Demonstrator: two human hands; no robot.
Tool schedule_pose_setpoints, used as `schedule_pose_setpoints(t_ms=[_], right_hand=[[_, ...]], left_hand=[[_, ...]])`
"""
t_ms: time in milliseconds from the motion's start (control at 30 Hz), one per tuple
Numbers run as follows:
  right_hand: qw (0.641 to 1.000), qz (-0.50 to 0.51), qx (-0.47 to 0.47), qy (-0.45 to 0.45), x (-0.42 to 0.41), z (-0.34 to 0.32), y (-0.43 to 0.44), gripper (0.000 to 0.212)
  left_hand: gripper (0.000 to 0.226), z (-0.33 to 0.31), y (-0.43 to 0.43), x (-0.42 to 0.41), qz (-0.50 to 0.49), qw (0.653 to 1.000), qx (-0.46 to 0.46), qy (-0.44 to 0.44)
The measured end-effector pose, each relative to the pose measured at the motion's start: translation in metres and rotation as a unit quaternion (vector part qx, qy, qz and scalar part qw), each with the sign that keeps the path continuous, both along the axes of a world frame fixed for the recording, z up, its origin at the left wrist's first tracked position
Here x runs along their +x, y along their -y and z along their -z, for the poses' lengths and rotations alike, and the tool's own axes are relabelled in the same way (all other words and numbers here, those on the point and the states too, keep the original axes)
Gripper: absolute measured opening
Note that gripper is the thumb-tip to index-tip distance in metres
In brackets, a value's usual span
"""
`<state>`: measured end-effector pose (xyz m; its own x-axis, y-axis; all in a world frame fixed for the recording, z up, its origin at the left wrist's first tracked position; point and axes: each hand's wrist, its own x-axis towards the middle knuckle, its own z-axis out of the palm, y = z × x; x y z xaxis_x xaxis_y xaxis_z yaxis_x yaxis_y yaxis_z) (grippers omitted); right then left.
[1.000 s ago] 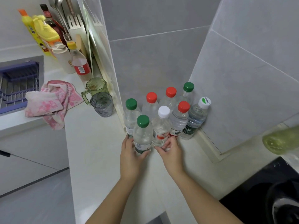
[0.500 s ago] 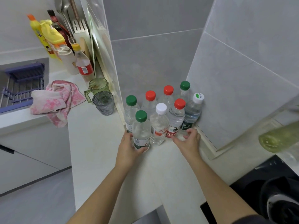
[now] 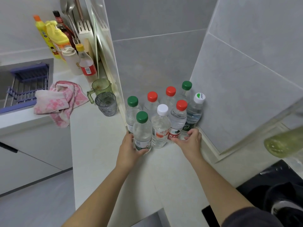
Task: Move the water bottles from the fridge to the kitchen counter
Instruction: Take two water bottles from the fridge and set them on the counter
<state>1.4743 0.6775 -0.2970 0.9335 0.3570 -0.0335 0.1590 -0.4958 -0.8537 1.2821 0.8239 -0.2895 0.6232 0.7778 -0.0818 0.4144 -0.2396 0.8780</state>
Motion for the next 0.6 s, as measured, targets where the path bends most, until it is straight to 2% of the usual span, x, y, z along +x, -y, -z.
schedule_pose_setpoints(t_ms=[433,533,600], right_hand=[[0.999,-0.023,-0.022,0.032,0.001,0.000,0.003,0.070],[0.998,-0.040,-0.023,0.033,-0.006,0.002,0.009,0.069],[0.997,-0.060,-0.035,0.027,-0.016,0.001,0.016,0.076]], left_hand=[[0.075,-0.003,0.000,0.001,0.015,1.000,0.020,0.015],[0.077,-0.008,0.003,-0.001,0.019,0.999,0.032,-0.015],[0.083,-0.014,0.004,-0.006,0.022,0.996,0.041,-0.070]])
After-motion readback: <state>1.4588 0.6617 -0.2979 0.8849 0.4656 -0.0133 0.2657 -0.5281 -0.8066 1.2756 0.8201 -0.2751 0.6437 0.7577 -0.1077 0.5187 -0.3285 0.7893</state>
